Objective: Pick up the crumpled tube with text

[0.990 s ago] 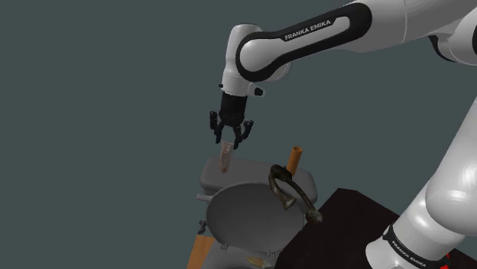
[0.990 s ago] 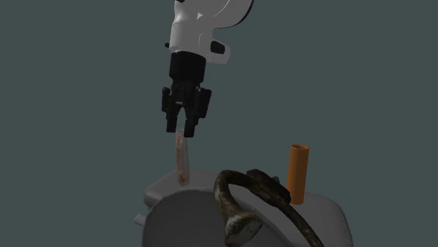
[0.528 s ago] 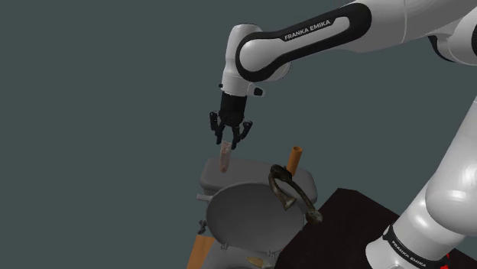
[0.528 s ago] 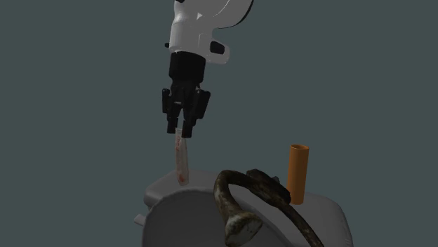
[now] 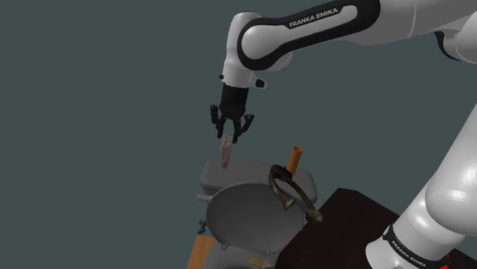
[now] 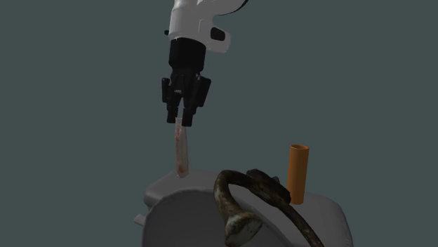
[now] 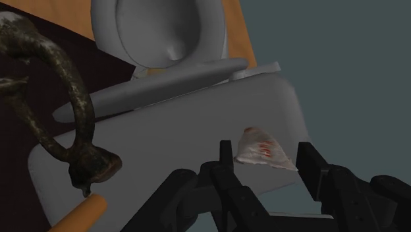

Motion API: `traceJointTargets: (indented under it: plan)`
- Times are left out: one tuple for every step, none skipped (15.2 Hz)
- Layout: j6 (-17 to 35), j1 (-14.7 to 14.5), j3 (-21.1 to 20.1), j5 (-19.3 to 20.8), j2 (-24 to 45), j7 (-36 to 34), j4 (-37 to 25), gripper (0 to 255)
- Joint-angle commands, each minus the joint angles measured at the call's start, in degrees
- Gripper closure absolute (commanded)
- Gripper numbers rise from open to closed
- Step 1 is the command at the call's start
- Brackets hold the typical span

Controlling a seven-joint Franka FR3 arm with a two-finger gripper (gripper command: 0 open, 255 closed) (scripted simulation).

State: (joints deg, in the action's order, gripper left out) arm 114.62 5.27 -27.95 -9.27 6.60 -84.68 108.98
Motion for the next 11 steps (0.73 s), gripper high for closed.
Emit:
traceJointTargets:
  plan:
    - [-1.51, 0.06, 0.01, -0.06, -0.35, -0.14, -1.18, 255]
    - [-2.24, 0.09, 0.01, -0.12, -0.55, -0.21, -1.74, 255]
    - [-2.97, 0.12, 0.01, -0.16, -0.73, -0.28, -2.30, 255]
    - [-3.70, 0.14, 0.02, -0.20, -0.91, -0.35, -2.88, 255]
    - [-4.44, 0.17, 0.02, -0.23, -1.07, -0.43, -3.48, 255]
    - [-5.17, 0.19, 0.03, -0.26, -1.21, -0.52, -4.08, 255]
    - [-5.91, 0.21, 0.03, -0.29, -1.35, -0.60, -4.70, 255]
    - [-6.65, 0.23, 0.03, -0.31, -1.47, -0.69, -5.34, 255]
    - [-7.39, 0.25, 0.04, -0.32, -1.57, -0.79, -5.99, 255]
    - [-7.49, 0.26, 0.04, -0.32, -1.60, -0.80, -6.07, 255]
    - [-7.50, 0.26, 0.04, -0.32, -1.59, -0.80, -6.08, 255]
